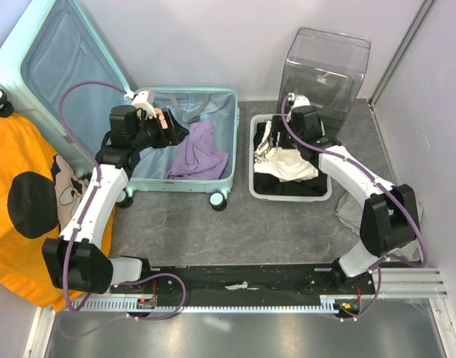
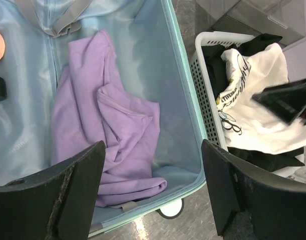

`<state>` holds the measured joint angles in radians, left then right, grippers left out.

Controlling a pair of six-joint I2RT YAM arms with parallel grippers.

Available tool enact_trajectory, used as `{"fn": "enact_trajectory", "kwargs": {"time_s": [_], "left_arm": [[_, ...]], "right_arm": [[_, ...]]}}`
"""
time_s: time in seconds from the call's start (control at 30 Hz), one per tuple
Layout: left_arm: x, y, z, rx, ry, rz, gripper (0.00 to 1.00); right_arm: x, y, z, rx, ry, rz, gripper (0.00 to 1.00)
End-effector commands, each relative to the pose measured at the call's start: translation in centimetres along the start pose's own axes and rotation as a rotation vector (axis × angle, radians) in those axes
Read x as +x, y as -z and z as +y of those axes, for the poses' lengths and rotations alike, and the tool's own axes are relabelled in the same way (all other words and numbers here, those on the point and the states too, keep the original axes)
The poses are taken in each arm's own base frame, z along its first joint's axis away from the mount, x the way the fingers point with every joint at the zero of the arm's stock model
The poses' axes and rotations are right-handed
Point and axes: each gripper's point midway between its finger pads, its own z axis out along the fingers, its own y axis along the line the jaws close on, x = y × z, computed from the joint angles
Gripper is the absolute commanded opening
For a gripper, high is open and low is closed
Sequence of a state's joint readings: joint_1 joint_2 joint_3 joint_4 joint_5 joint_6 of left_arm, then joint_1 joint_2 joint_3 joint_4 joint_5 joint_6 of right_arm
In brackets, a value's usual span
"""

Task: Open, take out, and arrange the luggage
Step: Place the clothes in the bin.

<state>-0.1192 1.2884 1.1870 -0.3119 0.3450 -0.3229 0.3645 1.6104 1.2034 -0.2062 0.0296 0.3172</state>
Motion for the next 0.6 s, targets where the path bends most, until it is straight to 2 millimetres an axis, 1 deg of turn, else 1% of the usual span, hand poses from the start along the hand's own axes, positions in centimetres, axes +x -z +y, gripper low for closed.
{"fn": "enact_trajectory", "kwargs": {"time_s": [0.0,0.03,0.07,0.1,0.13,0.17,0.2,0.23,0.3,0.33,0.4,0.43,0.47,0.53,0.57], "left_arm": [[-1.4,1.0,-0.6,0.021,-0.072,-0.052,0.84],[-1.5,1.1,-0.7,0.021,-0.075,-0.055,0.84],[-1.5,1.1,-0.7,0.02,-0.076,-0.058,0.84],[-1.5,1.1,-0.6,0.02,-0.075,-0.057,0.84],[-1.5,1.1,-0.7,0.02,-0.076,-0.058,0.84],[-1.6,1.2,-0.7,0.019,-0.076,-0.06,0.84],[-1.5,1.2,-0.7,0.019,-0.078,-0.06,0.84],[-1.5,1.2,-0.6,0.017,-0.077,-0.058,0.84],[-1.4,1.1,-0.5,0.015,-0.076,-0.057,0.84],[-1.4,1.1,-0.5,0.013,-0.078,-0.057,0.84],[-1.2,0.9,-0.3,0.01,-0.075,-0.052,0.84],[-1.2,0.8,-0.3,0.013,-0.075,-0.05,0.84],[-0.9,0.6,-0.2,0.012,-0.072,-0.041,0.84],[-0.8,0.5,-0.1,0.012,-0.071,-0.038,0.84],[-0.7,0.4,-0.1,0.012,-0.07,-0.037,0.84]], "right_arm": [[-5.8,1.3,-0.9,0.073,0.033,-0.134,0.71],[-5.4,0.1,-1.3,0.084,0.032,-0.114,0.69],[-6.1,-0.3,-1.4,0.083,0.024,-0.124,0.65],[-6.1,-1.0,-1.4,0.085,0.026,-0.118,0.63],[-5.3,-2.6,-1.7,0.089,0.027,-0.093,0.61],[-5.6,-3.2,-1.3,0.079,0.026,-0.096,0.58],[-5.2,-4.1,-1.1,0.065,0.022,-0.081,0.57],[-4.2,-5.7,-1.2,0.062,0.013,-0.058,0.56],[-3.7,-7.3,-0.7,0.029,0.004,-0.04,0.54],[-2.6,-8.7,-0.6,0.018,-0.008,-0.015,0.54],[-2.6,-9.8,-0.1,-0.005,-0.021,-0.014,0.54],[-2.0,-10.7,0.0,-0.007,-0.031,-0.003,0.54],[-2.1,-11.0,0.5,-0.032,-0.031,-0.002,0.55],[-1.8,-11.6,0.8,-0.041,-0.035,0.008,0.57],[-1.9,-11.5,1.0,-0.045,-0.035,0.008,0.59]]}}
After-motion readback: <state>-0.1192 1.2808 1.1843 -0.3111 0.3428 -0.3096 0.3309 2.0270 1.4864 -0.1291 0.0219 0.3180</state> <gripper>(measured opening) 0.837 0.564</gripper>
